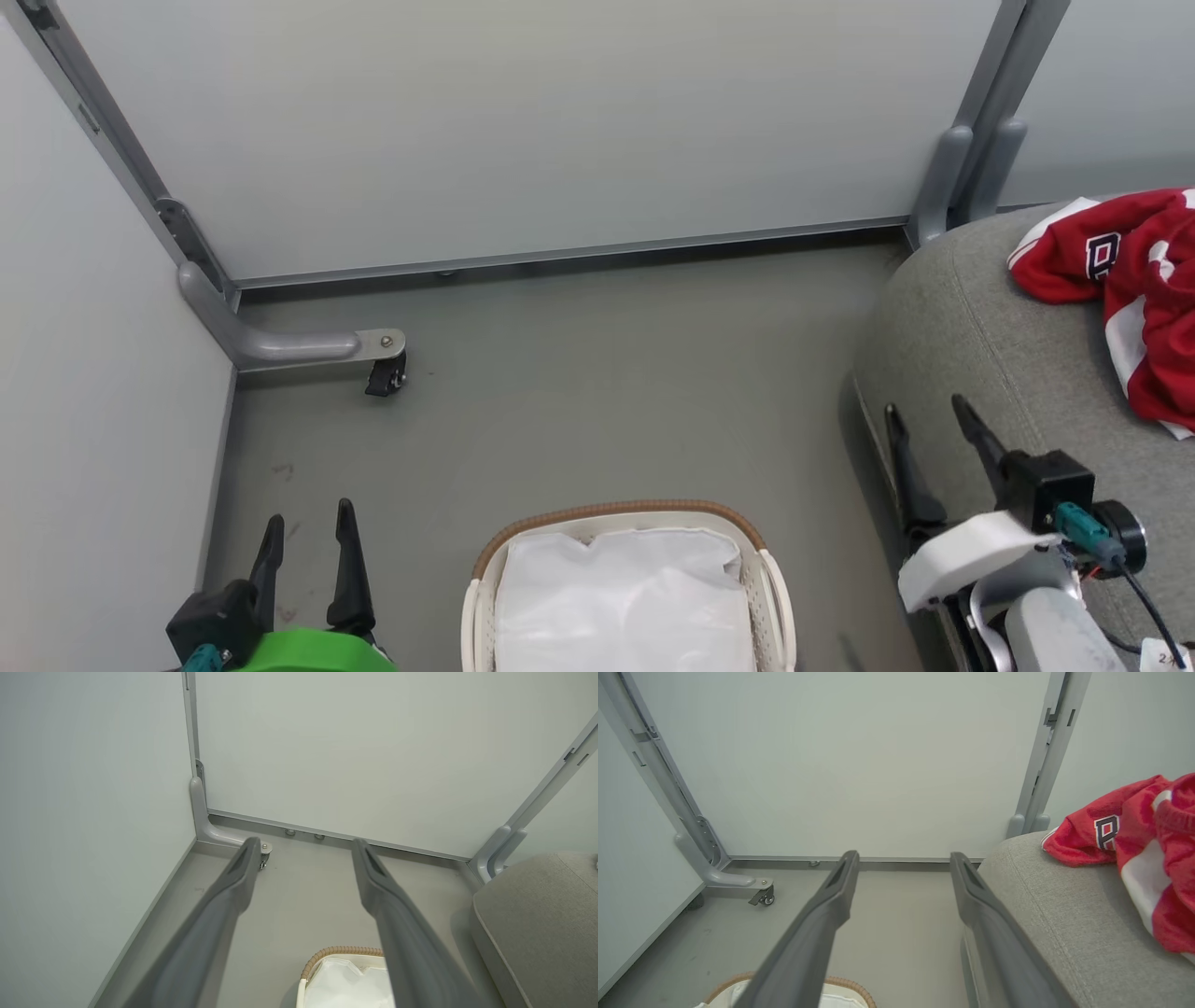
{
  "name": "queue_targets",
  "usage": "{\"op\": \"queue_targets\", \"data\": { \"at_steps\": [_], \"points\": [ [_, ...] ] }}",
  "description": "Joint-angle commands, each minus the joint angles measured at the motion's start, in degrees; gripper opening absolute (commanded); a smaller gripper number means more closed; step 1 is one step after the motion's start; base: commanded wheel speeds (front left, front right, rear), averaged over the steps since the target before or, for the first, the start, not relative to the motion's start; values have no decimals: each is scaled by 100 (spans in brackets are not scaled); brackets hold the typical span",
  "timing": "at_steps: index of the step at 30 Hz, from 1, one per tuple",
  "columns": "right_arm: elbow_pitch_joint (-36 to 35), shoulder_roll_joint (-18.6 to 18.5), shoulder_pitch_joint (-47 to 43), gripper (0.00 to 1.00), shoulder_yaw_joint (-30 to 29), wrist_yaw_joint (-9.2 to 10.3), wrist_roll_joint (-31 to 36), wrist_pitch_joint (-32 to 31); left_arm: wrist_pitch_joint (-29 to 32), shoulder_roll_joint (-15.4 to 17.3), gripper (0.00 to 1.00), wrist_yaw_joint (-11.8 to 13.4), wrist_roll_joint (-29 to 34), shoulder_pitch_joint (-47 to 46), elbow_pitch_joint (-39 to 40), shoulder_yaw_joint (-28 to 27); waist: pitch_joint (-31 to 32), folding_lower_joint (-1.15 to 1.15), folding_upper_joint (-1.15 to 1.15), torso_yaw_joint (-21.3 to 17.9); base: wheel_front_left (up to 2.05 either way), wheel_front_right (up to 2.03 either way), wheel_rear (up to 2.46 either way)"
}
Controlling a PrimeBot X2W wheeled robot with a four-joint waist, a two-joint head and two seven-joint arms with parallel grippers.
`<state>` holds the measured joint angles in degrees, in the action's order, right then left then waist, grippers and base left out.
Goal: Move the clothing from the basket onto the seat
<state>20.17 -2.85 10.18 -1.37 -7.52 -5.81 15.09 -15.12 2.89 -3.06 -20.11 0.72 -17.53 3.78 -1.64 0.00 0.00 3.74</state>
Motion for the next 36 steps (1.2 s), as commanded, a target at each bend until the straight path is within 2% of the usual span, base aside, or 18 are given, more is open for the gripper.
{"op": "queue_targets", "data": {
  "at_steps": [1,10,30,31,36],
  "points": [
    [-78,-17,-172,100,96,6,-84,10,-4,3,100,8,-18,126,61,-15,84,0,0,32,0,0,0],
    [-240,-17,-722,100,348,6,-354,10,-4,3,100,-3,-87,339,154,151,144,0,0,-4,0,0,0],
    [-162,-15,-688,100,457,6,-364,10,-4,3,100,14,-220,211,-61,285,201,0,0,-76,0,0,0],
    [-175,7,-640,0,451,0,-332,0,0,-3,0,4,-191,246,-69,290,201,0,0,-76,0,0,0],
    [-40,36,-649,0,406,0,-569,-78,68,-10,0,-10,-396,225,-203,265,201,0,0,-82,0,0,0]
  ]
}}
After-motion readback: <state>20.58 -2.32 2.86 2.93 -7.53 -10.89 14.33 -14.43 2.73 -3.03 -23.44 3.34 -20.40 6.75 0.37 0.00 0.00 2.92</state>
